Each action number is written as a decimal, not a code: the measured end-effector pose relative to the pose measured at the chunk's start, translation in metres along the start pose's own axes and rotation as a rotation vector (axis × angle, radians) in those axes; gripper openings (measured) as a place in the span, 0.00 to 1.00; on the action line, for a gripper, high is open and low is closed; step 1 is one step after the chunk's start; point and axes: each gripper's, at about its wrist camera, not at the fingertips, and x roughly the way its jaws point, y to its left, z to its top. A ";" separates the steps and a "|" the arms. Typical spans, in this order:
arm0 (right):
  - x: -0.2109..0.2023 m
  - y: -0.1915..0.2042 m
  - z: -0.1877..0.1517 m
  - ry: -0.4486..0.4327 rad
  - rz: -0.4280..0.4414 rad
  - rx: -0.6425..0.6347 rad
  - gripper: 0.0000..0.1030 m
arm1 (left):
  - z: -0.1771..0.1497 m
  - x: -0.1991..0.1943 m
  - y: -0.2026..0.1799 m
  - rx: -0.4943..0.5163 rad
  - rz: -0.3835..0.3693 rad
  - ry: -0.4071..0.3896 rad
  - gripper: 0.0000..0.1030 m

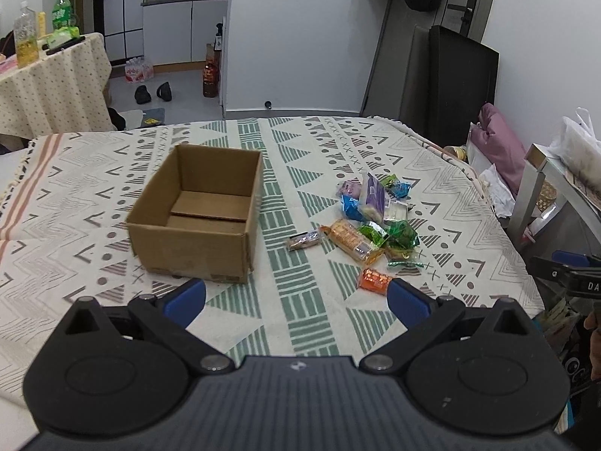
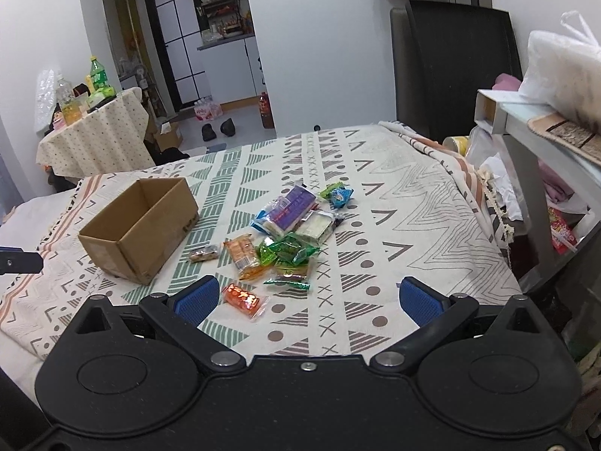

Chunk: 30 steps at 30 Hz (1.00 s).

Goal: Organize snacks
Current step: 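Grasp the orange candy packet with the left tool while the right tool grasps a green candy packet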

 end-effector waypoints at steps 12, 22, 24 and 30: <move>0.052 -0.020 0.016 0.035 0.020 0.038 1.00 | 0.012 0.065 -0.014 -0.032 -0.064 0.047 0.97; 0.094 -0.023 0.022 0.073 0.054 0.004 0.94 | 0.016 0.123 -0.034 -0.051 -0.133 0.112 0.88; 0.100 -0.024 0.022 0.075 0.063 0.006 0.94 | 0.015 0.134 -0.038 -0.055 -0.146 0.128 0.85; 0.120 -0.027 0.022 0.096 0.099 -0.005 0.91 | 0.009 0.170 -0.048 -0.069 -0.178 0.191 0.79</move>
